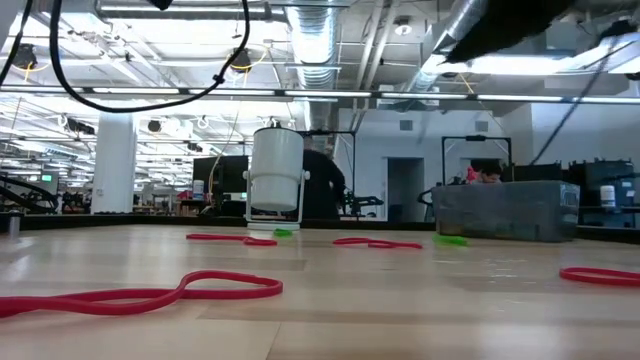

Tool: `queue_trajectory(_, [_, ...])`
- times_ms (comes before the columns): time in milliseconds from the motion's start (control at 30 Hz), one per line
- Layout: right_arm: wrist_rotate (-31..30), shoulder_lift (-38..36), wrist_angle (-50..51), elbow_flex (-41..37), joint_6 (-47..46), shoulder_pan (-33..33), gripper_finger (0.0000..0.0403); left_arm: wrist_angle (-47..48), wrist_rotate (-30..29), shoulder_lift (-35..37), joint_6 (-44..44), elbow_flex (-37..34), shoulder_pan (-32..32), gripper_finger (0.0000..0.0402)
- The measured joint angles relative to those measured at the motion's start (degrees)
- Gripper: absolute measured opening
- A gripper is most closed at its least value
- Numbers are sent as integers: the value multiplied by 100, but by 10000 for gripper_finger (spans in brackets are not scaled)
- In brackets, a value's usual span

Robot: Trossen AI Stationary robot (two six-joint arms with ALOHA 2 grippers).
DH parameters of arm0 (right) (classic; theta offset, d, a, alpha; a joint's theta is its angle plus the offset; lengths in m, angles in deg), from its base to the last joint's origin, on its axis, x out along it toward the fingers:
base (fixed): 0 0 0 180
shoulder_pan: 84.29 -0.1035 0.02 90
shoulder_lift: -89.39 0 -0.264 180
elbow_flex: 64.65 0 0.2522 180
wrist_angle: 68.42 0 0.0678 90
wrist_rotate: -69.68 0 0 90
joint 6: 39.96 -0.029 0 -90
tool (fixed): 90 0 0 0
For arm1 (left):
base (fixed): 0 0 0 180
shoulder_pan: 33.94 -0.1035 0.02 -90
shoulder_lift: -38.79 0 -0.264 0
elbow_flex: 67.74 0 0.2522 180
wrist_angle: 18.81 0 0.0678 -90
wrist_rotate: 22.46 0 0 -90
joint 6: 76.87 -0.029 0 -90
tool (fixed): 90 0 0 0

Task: Pick and place items into bin
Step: Put the blue rubber band into the bin

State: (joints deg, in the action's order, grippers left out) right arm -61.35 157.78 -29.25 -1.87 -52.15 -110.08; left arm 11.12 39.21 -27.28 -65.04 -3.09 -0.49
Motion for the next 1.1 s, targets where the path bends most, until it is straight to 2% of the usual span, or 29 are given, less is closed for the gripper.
queue_trajectory(100, [-926,-1110,1154,0,-506,31,1,0,-1,0,0,0,0,135])
queue_trajectory(167, [-1251,-1756,1808,-1,-987,146,1,0,-2,-1,0,0,0,135])
queue_trajectory(300, [-1561,-2724,2543,-332,-1737,587,1,-4,-14,-1,0,0,0,135])
queue_trajectory(467, [-1589,-3389,2474,-1355,-2117,1325,0,-9,-261,0,0,0,0,135])
queue_trajectory(667, [-1589,-3505,1526,-2342,-2281,2071,0,-30,-413,0,9,0,-2,135])
queue_trajectory(833, [-1750,-3353,529,-2723,-2077,2708,0,-66,-428,-2,179,0,-2,135])
queue_trajectory(967, [-1699,-3063,475,-2869,-2592,3292,0,-66,-428,-5,250,0,-2,135])
queue_trajectory(1100, [-1308,-2680,408,-3171,-3171,3682,0,-63,-426,-7,278,0,-2,135])
